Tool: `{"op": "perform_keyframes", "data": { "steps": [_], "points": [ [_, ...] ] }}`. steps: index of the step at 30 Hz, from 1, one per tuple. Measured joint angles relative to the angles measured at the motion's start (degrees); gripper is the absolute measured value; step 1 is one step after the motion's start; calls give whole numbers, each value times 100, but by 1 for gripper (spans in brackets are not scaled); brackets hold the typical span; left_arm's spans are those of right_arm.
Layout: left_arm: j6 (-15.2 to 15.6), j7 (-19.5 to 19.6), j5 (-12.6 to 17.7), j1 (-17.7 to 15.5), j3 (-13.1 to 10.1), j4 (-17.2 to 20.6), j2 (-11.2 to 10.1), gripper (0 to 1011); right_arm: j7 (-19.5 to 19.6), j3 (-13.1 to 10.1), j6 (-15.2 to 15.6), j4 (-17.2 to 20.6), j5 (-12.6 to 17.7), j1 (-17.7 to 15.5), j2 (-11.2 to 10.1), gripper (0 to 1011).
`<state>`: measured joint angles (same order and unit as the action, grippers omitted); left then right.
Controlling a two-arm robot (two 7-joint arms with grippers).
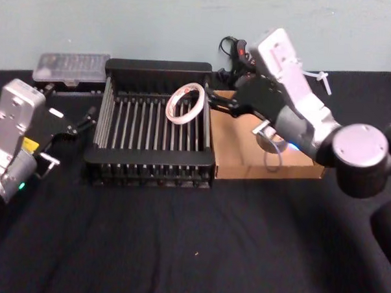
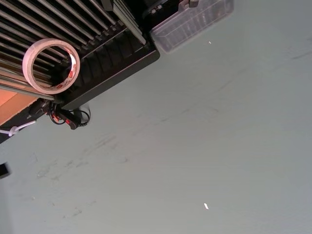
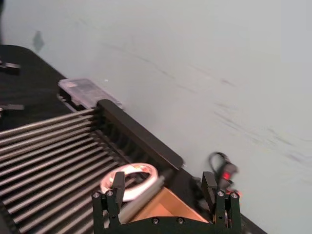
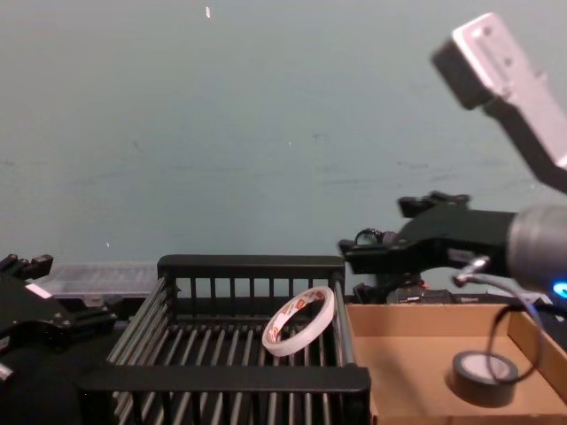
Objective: Pick up the white tape and place it into the black box , Pick up the silver tape and place it into the brown box.
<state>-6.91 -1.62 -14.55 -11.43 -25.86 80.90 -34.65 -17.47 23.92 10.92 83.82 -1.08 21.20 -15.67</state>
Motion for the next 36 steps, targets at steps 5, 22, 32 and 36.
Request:
{"op": "perform_keyframes", "data": {
  "steps": [5, 22, 32, 36],
  "points": [
    [0, 0, 0, 0, 0, 0, 0, 1001, 219, -286, 33, 453, -47, -417, -151, 1002],
    [0, 0, 0, 0, 0, 0, 0, 1001, 889, -1059, -51, 1039, -464, -1511, -379, 1002],
    [0, 0, 0, 0, 0, 0, 0, 1001, 900, -1208, -57, 875, -568, -1620, -280, 1002],
    [0, 0, 0, 0, 0, 0, 0, 1001, 845, -1252, -57, 722, -589, -1596, -198, 1002]
  ]
}}
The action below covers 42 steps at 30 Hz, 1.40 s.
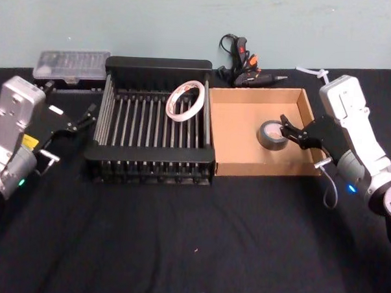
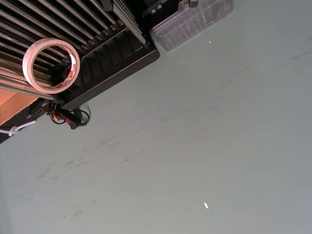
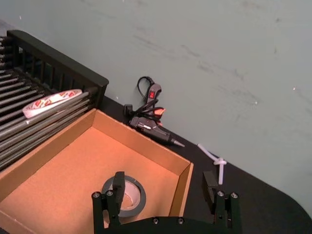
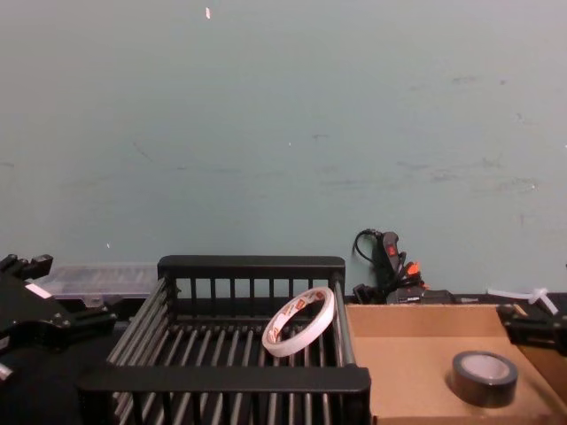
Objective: Pick up the white tape and place it into the black box , Pick up the silver tape and place it into the brown box.
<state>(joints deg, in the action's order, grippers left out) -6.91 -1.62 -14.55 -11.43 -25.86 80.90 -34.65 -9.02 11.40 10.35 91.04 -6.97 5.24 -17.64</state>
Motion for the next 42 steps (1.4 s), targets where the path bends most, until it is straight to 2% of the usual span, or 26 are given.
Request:
{"op": "perform_keyframes", "data": {
  "steps": [5, 42],
  "points": [
    [0, 0, 0, 0, 0, 0, 0, 1002, -51, -27, 9, -147, -26, 54, 71, 1002],
    [0, 0, 0, 0, 0, 0, 0, 1002, -42, -13, 7, -90, -13, 37, 42, 1002]
  ]
}}
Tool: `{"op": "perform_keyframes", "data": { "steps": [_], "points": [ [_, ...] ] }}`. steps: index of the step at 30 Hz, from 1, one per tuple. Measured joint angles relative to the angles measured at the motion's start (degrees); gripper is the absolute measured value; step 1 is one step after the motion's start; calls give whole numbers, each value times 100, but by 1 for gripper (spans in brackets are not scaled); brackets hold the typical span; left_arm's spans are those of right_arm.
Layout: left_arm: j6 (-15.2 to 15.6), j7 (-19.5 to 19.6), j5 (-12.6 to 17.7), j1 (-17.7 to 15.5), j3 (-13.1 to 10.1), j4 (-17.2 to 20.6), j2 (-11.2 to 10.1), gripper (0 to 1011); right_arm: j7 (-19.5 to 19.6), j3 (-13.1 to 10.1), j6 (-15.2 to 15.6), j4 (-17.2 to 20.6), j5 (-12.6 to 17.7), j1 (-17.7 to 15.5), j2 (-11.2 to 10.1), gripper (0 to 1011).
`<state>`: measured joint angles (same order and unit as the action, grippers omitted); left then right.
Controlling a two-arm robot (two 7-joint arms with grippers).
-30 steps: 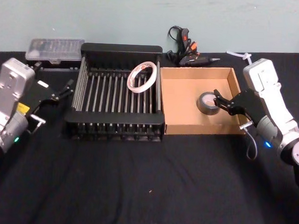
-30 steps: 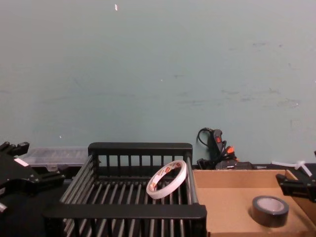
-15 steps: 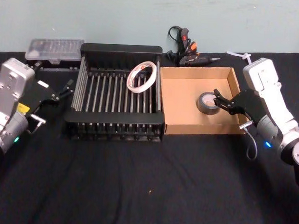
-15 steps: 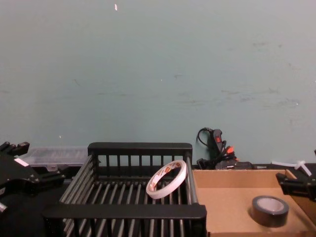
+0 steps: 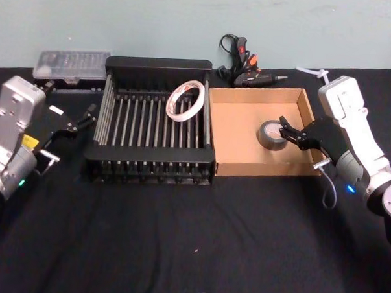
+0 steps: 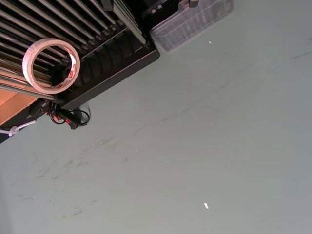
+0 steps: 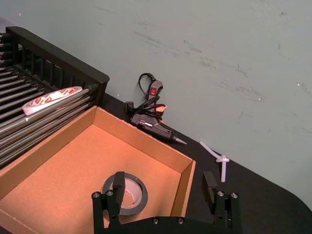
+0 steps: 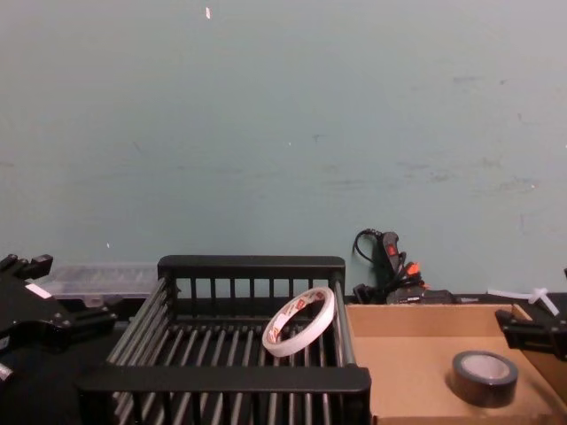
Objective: Pick up the white tape and place it into the black box , Pick up the silver tape and place it into the brown box.
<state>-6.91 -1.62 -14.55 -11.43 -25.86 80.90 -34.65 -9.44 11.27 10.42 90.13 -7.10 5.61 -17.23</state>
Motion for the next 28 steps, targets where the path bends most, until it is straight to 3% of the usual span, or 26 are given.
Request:
{"op": "perform_keyframes", "data": {
  "steps": [28],
  "points": [
    [0, 0, 0, 0, 0, 0, 0, 1002, 0, 0, 0, 1, 1, 0, 0, 1002]
  ]
}}
